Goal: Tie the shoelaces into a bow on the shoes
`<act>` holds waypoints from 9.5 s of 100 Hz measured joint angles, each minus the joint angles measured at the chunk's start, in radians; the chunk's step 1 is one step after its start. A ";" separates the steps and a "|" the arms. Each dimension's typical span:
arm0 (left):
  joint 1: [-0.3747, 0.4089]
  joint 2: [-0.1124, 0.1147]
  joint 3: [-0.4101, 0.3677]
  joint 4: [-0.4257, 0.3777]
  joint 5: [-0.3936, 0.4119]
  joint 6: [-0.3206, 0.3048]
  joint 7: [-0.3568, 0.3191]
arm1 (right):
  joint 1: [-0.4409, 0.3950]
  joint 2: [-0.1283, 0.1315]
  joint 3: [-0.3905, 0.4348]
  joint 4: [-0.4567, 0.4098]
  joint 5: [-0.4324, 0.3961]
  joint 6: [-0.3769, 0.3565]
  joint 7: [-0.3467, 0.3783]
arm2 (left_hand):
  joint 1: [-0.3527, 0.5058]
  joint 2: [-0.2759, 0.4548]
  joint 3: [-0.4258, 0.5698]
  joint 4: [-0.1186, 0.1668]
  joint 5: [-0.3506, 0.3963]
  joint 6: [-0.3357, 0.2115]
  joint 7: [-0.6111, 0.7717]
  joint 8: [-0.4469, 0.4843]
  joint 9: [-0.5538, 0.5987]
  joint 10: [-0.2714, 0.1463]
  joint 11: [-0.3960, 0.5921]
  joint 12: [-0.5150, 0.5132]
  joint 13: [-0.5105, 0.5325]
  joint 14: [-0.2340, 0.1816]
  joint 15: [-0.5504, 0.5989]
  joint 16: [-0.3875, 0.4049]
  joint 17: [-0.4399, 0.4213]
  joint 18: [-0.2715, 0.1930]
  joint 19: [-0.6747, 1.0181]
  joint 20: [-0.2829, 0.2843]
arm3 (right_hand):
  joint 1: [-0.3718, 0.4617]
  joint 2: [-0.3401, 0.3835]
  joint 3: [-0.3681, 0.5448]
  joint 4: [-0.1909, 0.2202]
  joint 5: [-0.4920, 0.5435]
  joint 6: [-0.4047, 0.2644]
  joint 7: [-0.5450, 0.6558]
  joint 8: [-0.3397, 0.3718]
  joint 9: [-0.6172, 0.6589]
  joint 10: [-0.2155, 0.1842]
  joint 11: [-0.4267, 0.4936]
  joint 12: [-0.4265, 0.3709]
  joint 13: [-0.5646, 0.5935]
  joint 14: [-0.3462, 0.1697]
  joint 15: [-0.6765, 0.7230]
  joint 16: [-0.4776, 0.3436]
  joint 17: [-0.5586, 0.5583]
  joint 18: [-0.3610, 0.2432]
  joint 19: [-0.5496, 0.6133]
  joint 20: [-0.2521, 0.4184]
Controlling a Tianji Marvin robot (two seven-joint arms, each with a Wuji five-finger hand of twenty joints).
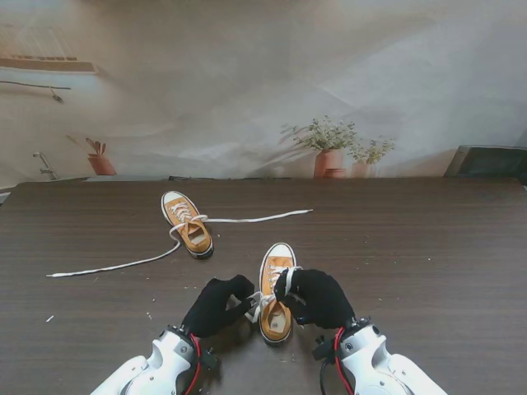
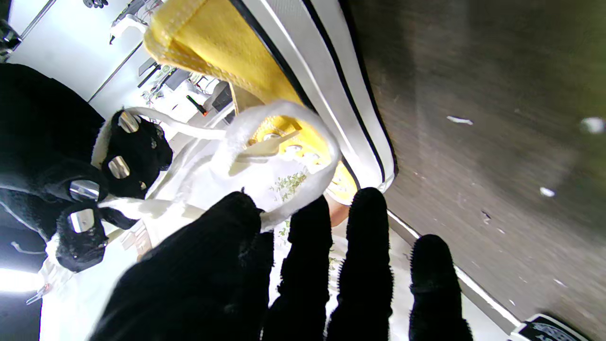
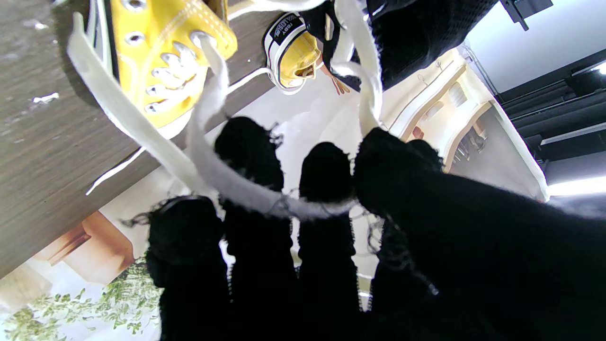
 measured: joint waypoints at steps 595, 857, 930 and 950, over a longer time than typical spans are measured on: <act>0.209 -0.034 -0.331 -0.228 0.223 0.860 0.163 | -0.020 -0.059 0.037 0.220 -0.029 0.290 -0.336 | 0.061 0.038 -0.086 0.037 -0.017 0.089 -0.022 0.043 -0.069 0.082 0.012 0.015 -0.055 0.064 0.001 0.001 -0.022 0.001 0.048 -0.031 | 0.035 -0.017 0.047 0.000 0.185 0.109 -0.139 -0.054 0.296 0.074 -0.363 -0.256 0.115 0.049 -0.082 0.014 0.147 0.121 -0.129 -0.203; 0.348 0.058 -0.387 -0.250 0.462 0.082 0.065 | -0.182 0.025 0.200 -0.111 0.007 0.333 0.189 | -0.090 0.127 -0.382 -0.064 0.187 0.069 -0.942 -0.642 -0.237 0.050 -0.623 -0.664 -0.255 0.034 -0.702 -0.211 -0.022 -0.006 -0.775 -0.020 | -0.277 0.197 -0.194 0.110 -0.080 0.170 -0.509 -0.198 -0.187 0.118 -0.338 -0.184 -0.155 0.075 -0.300 -0.026 -0.259 0.059 -0.216 -0.075; 0.378 0.058 -0.390 -0.254 0.460 0.055 0.095 | 0.059 0.059 -0.116 0.068 -0.322 0.540 0.111 | -0.090 0.127 -0.382 -0.064 0.187 0.069 -0.932 -0.642 -0.237 0.049 -0.601 -0.664 -0.243 0.034 -0.701 -0.211 -0.014 -0.006 -0.775 -0.025 | -0.300 0.135 -0.221 0.111 -0.425 0.151 -0.446 -0.147 -0.463 0.061 -0.197 -0.170 -0.265 -0.014 -0.284 -0.029 -0.269 -0.038 -0.216 -0.075; 0.381 0.058 -0.389 -0.254 0.456 0.055 0.094 | 0.060 0.059 -0.148 0.054 -0.322 0.615 0.134 | -0.090 0.127 -0.373 -0.064 0.187 0.069 -0.922 -0.642 -0.237 0.049 -0.601 -0.664 -0.243 0.034 -0.701 -0.211 -0.013 -0.006 -0.775 -0.027 | -0.300 0.135 -0.240 0.111 -0.422 0.163 -0.433 -0.145 -0.463 0.061 -0.188 -0.170 -0.290 -0.007 -0.271 -0.029 -0.269 -0.040 -0.215 -0.075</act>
